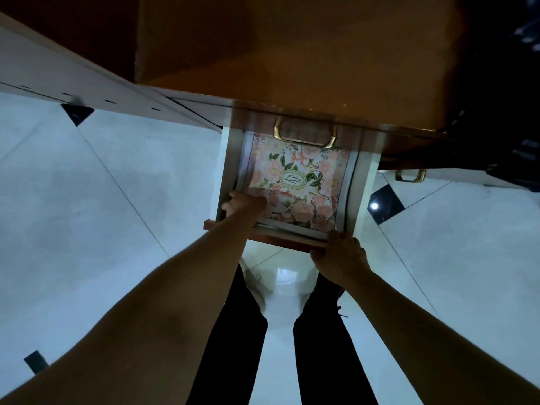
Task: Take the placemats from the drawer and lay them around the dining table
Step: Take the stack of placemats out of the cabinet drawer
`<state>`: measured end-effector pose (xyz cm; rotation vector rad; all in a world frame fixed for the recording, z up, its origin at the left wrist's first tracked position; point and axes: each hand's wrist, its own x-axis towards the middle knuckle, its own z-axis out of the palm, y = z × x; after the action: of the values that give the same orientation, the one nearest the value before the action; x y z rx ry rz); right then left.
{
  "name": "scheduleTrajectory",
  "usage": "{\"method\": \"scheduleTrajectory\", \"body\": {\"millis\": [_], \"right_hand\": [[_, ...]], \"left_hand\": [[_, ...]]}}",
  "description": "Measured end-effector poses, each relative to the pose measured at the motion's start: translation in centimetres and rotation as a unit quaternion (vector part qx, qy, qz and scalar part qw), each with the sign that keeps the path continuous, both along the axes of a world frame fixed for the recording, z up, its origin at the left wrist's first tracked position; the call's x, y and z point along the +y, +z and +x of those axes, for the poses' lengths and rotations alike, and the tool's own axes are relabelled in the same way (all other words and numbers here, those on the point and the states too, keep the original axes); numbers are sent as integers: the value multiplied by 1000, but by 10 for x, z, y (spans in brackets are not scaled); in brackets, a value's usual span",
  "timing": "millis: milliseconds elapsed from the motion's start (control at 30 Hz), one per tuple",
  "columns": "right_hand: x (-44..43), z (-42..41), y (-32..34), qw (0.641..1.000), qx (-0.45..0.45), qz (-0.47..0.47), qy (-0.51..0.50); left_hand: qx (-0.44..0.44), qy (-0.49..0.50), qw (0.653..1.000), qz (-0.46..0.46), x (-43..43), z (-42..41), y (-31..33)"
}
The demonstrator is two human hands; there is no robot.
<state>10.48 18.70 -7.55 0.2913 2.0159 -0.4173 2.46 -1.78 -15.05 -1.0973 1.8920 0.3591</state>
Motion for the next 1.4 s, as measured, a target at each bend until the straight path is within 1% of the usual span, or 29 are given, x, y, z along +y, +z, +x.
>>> {"method": "scheduleTrajectory", "body": {"millis": [100,167,267,367,400,467,567,633,700,767,833,867,933,967,1033,1067,1100,1133,1167,1233,1267,1300,1367,1400], "right_hand": [[1,-7,-7,999,-24,-3,-33],[0,-10,-11,998,-43,-5,-42],[-3,-12,-13,996,-60,-16,-69],[-3,-12,-14,992,-68,-33,-97],[-2,-11,-14,992,-69,-30,-97],[1,-10,-14,993,-60,-26,-95],[3,-9,-14,992,-38,-43,-114],[3,-8,-11,989,-30,-36,-142],[4,-9,-9,981,-17,-28,-189],[5,-10,-6,968,-2,-19,-250],[8,-13,-2,944,11,-15,-331],[11,-15,0,926,13,-17,-377],[16,-20,5,878,-3,-19,-478],[19,-21,8,842,-22,-31,-539],[23,-24,12,746,-57,-95,-657],[24,-25,17,700,-66,-139,-697],[25,-26,23,669,-68,-176,-719],[27,-27,30,653,-64,-200,-727],[29,-27,37,647,-58,-212,-731],[34,-27,51,646,-51,-215,-731],[38,-27,59,651,-54,-213,-727],[42,-26,68,661,-59,-209,-718],[50,-23,83,698,-63,-197,-685],[54,-22,93,717,-59,-193,-667]], "left_hand": [[-8,-25,1000,-12,0,0,-8],[-4,-22,999,-24,2,-1,-11],[56,56,996,-35,8,2,-9],[142,167,975,-39,13,7,-2],[169,189,967,-39,13,9,1],[200,192,960,-33,13,14,12],[217,187,958,14,5,18,26],[231,260,935,70,-3,13,38],[212,331,913,108,-10,4,51],[195,369,897,145,-15,-3,62],[186,405,875,187,-19,-7,74],[186,425,861,210,-22,-8,80],[197,463,824,260,-25,-7,93],[204,483,803,282,-28,-6,100],[208,520,767,312,-32,-3,111],[206,531,756,322,-33,0,118],[200,538,750,330,-34,4,124],[195,536,752,331,-36,9,131],[191,528,759,329,-36,13,138],[188,493,786,324,-39,22,151],[189,462,805,321,-41,26,159],[192,424,827,317,-42,30,168],[197,327,878,290,-43,38,183],[199,285,897,272,-43,42,192]]}}
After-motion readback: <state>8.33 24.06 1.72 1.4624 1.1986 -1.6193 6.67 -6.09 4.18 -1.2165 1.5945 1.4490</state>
